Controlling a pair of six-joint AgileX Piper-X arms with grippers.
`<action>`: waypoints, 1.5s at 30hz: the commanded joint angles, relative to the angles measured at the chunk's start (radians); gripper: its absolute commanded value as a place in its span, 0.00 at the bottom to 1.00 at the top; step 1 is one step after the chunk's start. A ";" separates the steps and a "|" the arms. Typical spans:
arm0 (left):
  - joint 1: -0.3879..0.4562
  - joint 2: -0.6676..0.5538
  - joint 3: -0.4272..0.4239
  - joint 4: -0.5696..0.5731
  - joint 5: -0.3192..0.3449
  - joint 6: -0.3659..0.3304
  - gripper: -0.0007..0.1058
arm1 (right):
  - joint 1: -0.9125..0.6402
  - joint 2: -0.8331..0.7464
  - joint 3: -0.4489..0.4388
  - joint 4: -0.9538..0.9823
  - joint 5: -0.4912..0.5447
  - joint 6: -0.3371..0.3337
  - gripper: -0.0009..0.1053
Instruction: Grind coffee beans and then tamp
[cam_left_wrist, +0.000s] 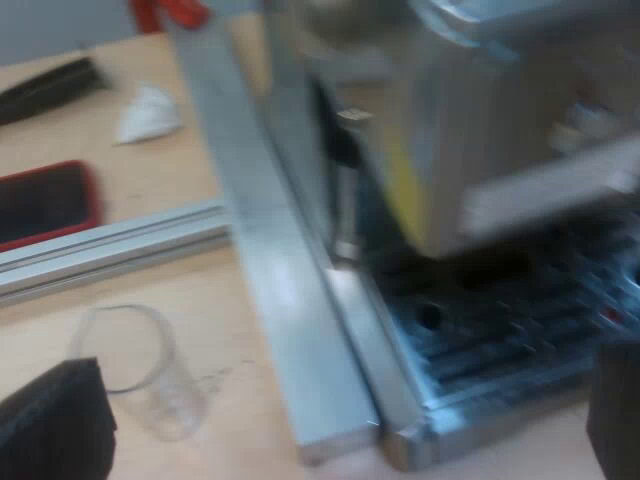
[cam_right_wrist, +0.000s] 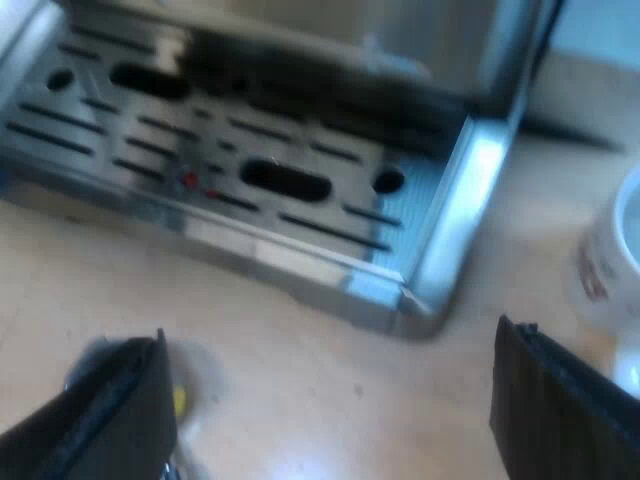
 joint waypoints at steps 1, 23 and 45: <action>0.029 0.012 -0.012 0.011 -0.004 -0.021 0.93 | -0.199 -0.023 -0.007 0.065 -0.070 -0.015 0.64; 0.005 -0.220 -0.004 0.078 -0.111 -0.037 0.93 | -0.693 -0.475 0.064 0.144 -0.159 -0.264 0.64; 0.006 -0.799 0.101 0.383 -0.177 -0.037 0.93 | -0.693 -0.938 0.342 0.146 -0.210 -0.207 0.64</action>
